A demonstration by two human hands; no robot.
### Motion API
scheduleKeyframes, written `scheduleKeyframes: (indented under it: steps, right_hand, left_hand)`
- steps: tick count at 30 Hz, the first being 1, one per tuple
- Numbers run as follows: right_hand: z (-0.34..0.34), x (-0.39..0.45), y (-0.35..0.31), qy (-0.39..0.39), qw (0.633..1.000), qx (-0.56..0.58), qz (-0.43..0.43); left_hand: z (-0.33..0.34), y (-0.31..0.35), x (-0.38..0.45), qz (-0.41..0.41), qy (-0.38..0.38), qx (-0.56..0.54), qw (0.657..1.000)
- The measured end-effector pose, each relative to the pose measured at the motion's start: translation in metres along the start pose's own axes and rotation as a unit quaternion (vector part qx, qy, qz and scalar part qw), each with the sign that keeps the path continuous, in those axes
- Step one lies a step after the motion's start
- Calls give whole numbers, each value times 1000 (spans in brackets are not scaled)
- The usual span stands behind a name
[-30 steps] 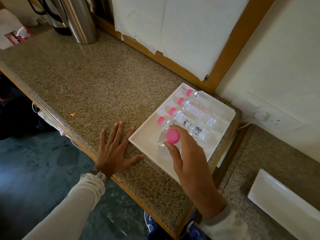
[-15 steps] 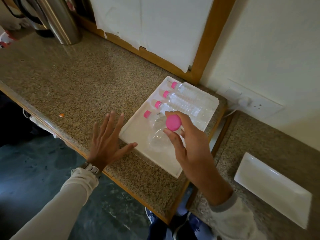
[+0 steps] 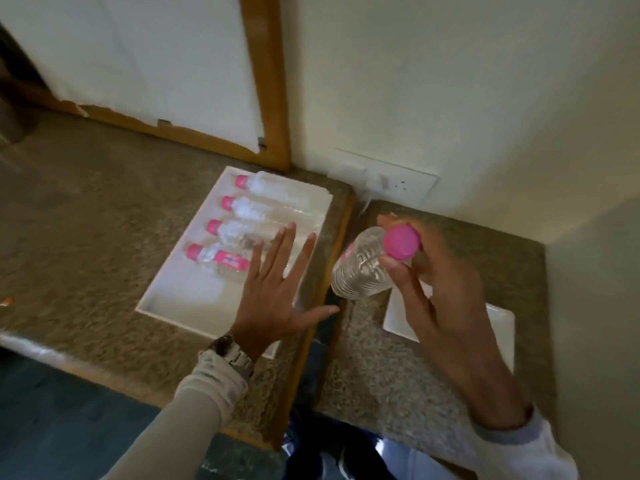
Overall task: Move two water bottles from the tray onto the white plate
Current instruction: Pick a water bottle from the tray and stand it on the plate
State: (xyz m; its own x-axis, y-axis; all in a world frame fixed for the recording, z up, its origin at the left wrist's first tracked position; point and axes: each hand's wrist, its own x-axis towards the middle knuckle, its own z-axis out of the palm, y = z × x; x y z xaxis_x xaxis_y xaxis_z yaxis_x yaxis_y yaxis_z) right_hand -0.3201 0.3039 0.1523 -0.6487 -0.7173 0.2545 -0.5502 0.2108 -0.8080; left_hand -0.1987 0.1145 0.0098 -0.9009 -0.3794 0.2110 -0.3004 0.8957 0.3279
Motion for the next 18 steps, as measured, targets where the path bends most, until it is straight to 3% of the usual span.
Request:
scheduleKeyframes:
  steps: [7, 18]
  right_hand:
    - [-40, -21, 57, 13, 996, 0, 91]
    - [-44, -37, 109, 0, 986, -14, 164]
  left_hand:
    - [63, 66, 9, 32, -59, -66, 996]
    - [139, 80, 16, 37, -152, -39, 987]
